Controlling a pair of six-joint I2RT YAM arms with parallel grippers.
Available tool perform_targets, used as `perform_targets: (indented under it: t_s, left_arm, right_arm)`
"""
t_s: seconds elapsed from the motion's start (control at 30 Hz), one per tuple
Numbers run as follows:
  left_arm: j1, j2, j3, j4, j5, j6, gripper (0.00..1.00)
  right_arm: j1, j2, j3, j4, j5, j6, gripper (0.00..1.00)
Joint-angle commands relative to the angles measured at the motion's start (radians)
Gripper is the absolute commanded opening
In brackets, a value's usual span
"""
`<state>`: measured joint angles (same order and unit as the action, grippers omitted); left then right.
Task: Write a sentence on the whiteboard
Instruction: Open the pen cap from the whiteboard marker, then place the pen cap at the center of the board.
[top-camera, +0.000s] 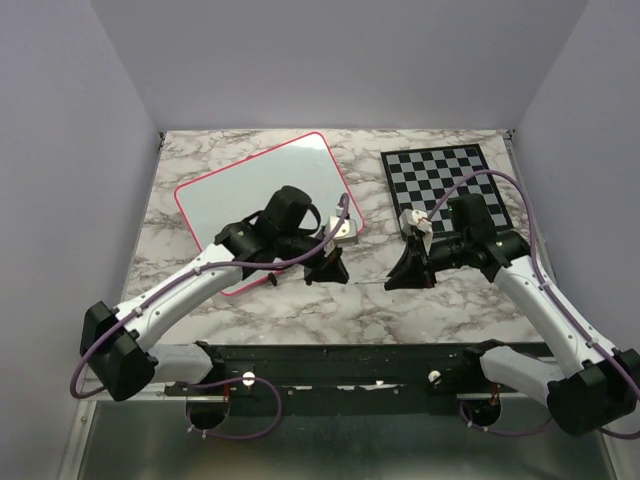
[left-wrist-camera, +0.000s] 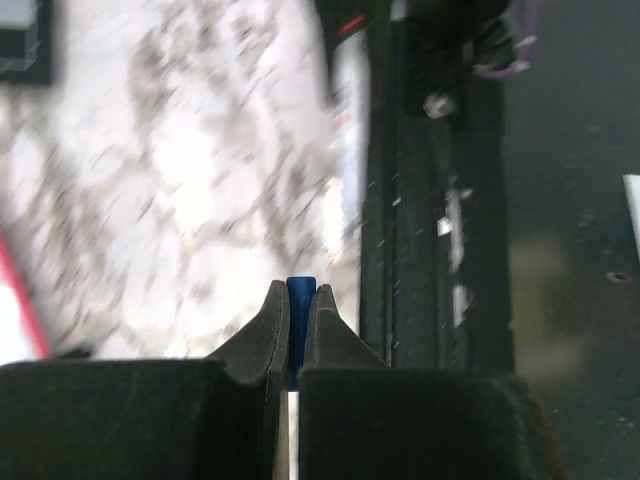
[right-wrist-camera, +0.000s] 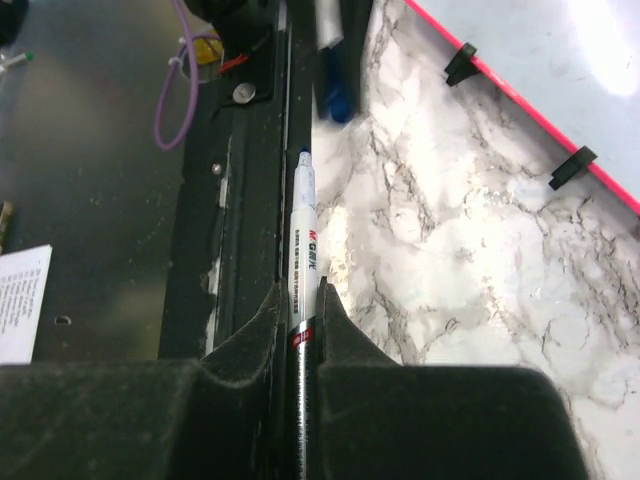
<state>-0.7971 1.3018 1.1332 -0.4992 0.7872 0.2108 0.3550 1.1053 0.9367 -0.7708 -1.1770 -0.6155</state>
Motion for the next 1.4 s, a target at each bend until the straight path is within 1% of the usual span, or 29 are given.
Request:
perform_targets:
  t_s: [0.0, 0.07, 0.13, 0.17, 0.2, 0.23, 0.27, 0.3, 0.33, 0.37, 0.4, 0.43, 0.47, 0.5, 0.53, 0.57, 0.63, 0.67, 0.73, 0.77, 0.8, 0.87, 0.9, 0.97, 1.0, 1.1, 1.17, 1.37]
  left_arm:
    - [0.101, -0.134, -0.078, -0.139, -0.135, 0.179, 0.00]
    - [0.122, -0.208, -0.124, -0.110, -0.128, 0.202, 0.00]
    - [0.147, -0.242, -0.145, -0.084, -0.135, 0.196, 0.00]
    - [0.157, -0.268, -0.170, -0.069, -0.135, 0.182, 0.00]
    - [0.160, -0.277, -0.185, -0.044, -0.128, 0.123, 0.00]
    - [0.160, -0.283, -0.202, 0.018, -0.114, 0.069, 0.00]
    - [0.160, -0.289, -0.255, 0.068, -0.100, 0.008, 0.00]
    - [0.136, -0.291, -0.292, 0.138, -0.103, -0.072, 0.00]
    - [0.110, -0.288, -0.334, 0.295, -0.106, -0.258, 0.00]
    - [0.069, -0.277, -0.395, 0.353, -0.147, -0.313, 0.00]
    - [0.008, -0.268, -0.418, 0.405, -0.208, -0.368, 0.00]
    - [-0.076, -0.253, -0.435, 0.492, -0.314, -0.445, 0.00]
    - [-0.111, -0.205, -0.452, 0.534, -0.353, -0.494, 0.00]
    - [-0.129, -0.176, -0.458, 0.568, -0.388, -0.537, 0.00]
    - [-0.155, -0.150, -0.461, 0.614, -0.481, -0.569, 0.00]
    - [-0.166, -0.103, -0.473, 0.639, -0.523, -0.620, 0.00]
    - [-0.189, -0.063, -0.492, 0.727, -0.624, -0.666, 0.00]
    - [-0.209, -0.017, -0.497, 0.750, -0.694, -0.674, 0.00]
    - [-0.229, 0.033, -0.480, 0.763, -0.768, -0.685, 0.00]
    - [-0.232, 0.083, -0.465, 0.774, -0.779, -0.688, 0.00]
    - [-0.234, 0.105, -0.455, 0.777, -0.819, -0.700, 0.00]
    - [-0.240, 0.169, -0.425, 0.777, -0.851, -0.699, 0.00]
    - [-0.249, 0.191, -0.412, 0.765, -0.894, -0.694, 0.00]
    - [-0.255, 0.252, -0.376, 0.728, -0.907, -0.683, 0.00]
    - [-0.263, 0.267, -0.365, 0.708, -0.943, -0.682, 0.00]
    - [-0.269, 0.312, -0.346, 0.660, -0.979, -0.680, 0.04]
    - [-0.272, 0.326, -0.349, 0.643, -1.011, -0.682, 0.11]
    - [-0.274, 0.362, -0.369, 0.643, -1.043, -0.688, 0.17]
  right_arm:
    - [0.007, -0.084, -0.050, -0.075, 0.065, -0.073, 0.01]
    - [0.002, -0.113, -0.070, -0.067, 0.089, -0.073, 0.01]
    - [-0.016, -0.136, -0.079, -0.061, 0.102, -0.064, 0.01]
    - [-0.027, -0.145, -0.088, -0.055, 0.134, -0.053, 0.01]
    - [-0.045, -0.159, -0.094, -0.020, 0.151, -0.034, 0.01]
    - [-0.104, -0.173, -0.104, 0.010, 0.168, 0.026, 0.01]
    - [-0.143, -0.209, -0.111, 0.040, 0.201, 0.061, 0.00]
    - [-0.184, -0.226, -0.122, 0.110, 0.217, 0.106, 0.01]
    - [-0.259, -0.245, -0.127, 0.138, 0.229, 0.167, 0.01]
    - [-0.287, -0.272, -0.131, 0.162, 0.243, 0.192, 0.01]
    - [-0.307, -0.285, -0.140, 0.188, 0.253, 0.210, 0.00]
    - [-0.330, -0.300, -0.145, 0.197, 0.269, 0.238, 0.01]
    - [-0.343, -0.311, -0.154, 0.208, 0.299, 0.255, 0.01]
    - [-0.350, -0.334, -0.163, 0.231, 0.312, 0.267, 0.01]
    - [-0.379, -0.341, -0.176, 0.237, 0.324, 0.287, 0.01]
    - [-0.389, -0.346, -0.179, 0.242, 0.336, 0.293, 0.01]
    - [-0.415, -0.357, -0.183, 0.248, 0.338, 0.306, 0.01]
    - [-0.421, -0.360, -0.184, 0.249, 0.332, 0.307, 0.00]
    - [-0.429, -0.366, -0.187, 0.254, 0.324, 0.310, 0.01]
    - [-0.430, -0.369, -0.191, 0.255, 0.324, 0.312, 0.00]
    - [-0.430, -0.369, -0.193, 0.260, 0.324, 0.312, 0.00]
    - [-0.433, -0.369, -0.197, 0.261, 0.326, 0.313, 0.01]
    - [-0.435, -0.369, -0.197, 0.261, 0.326, 0.313, 0.00]
    - [-0.438, -0.371, -0.200, 0.263, 0.324, 0.313, 0.01]
    - [-0.439, -0.369, -0.202, 0.265, 0.324, 0.315, 0.01]
    - [-0.442, -0.364, -0.202, 0.265, 0.321, 0.313, 0.01]
    - [-0.442, -0.360, -0.203, 0.265, 0.317, 0.315, 0.01]
    - [-0.445, -0.345, -0.205, 0.266, 0.309, 0.313, 0.01]
